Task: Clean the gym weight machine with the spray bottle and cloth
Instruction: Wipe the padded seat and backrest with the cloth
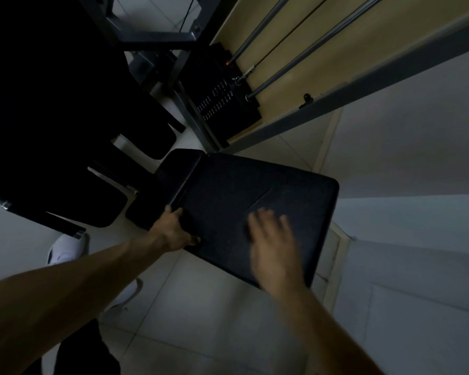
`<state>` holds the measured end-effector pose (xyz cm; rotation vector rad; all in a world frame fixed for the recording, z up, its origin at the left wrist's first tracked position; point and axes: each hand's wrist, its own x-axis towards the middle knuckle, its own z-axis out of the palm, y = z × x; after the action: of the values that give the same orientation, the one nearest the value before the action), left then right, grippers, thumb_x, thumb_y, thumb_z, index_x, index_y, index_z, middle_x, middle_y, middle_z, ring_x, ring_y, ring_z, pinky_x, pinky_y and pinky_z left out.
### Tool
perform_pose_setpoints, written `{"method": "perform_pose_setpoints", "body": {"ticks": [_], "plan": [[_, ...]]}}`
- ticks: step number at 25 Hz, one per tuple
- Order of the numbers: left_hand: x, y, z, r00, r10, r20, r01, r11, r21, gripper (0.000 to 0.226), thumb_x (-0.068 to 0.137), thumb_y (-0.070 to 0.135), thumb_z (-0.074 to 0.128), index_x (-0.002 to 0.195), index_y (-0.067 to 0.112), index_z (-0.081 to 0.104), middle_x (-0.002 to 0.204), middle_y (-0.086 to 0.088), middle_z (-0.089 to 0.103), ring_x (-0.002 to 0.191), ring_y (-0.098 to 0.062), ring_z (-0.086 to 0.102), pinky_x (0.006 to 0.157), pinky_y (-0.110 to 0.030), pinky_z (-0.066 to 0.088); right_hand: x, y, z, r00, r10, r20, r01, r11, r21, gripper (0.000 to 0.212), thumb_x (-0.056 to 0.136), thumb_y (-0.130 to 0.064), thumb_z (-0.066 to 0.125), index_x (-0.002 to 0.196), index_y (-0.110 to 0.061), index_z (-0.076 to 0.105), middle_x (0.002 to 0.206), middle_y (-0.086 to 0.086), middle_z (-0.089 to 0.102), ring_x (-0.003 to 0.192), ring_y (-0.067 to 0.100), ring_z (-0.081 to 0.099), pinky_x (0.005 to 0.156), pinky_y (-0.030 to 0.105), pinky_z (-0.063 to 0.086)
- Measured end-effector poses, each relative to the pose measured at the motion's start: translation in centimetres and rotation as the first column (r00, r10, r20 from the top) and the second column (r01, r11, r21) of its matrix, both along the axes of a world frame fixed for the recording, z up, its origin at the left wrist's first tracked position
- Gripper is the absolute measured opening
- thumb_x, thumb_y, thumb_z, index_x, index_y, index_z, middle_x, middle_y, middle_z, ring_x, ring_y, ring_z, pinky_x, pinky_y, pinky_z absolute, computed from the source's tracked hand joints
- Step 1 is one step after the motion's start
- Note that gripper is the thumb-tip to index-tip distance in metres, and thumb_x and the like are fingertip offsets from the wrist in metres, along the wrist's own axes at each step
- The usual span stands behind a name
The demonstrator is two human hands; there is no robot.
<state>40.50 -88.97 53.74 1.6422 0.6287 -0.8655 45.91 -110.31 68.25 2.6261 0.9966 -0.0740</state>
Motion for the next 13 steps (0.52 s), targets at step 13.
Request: {"method": "perform_pose_setpoints", "body": {"ticks": [13], "plan": [[0.1, 1.1, -1.5, 0.995, -0.081, 0.055, 0.085, 0.994, -0.066, 0.108, 0.083, 0.042, 0.081, 0.163, 0.023, 0.011, 0.171, -0.001, 0.004, 0.156, -0.022, 0.013, 0.123, -0.032, 0.019, 1.1, 0.9, -0.8, 0.997, -0.080, -0.002, 0.080, 0.995, 0.058, 0.071, 0.072, -0.002, 0.083, 0.140, -0.007, 0.061, 0.147, 0.020, 0.056, 0.135, 0.038, 0.055, 0.118, 0.059, 0.036]]}}
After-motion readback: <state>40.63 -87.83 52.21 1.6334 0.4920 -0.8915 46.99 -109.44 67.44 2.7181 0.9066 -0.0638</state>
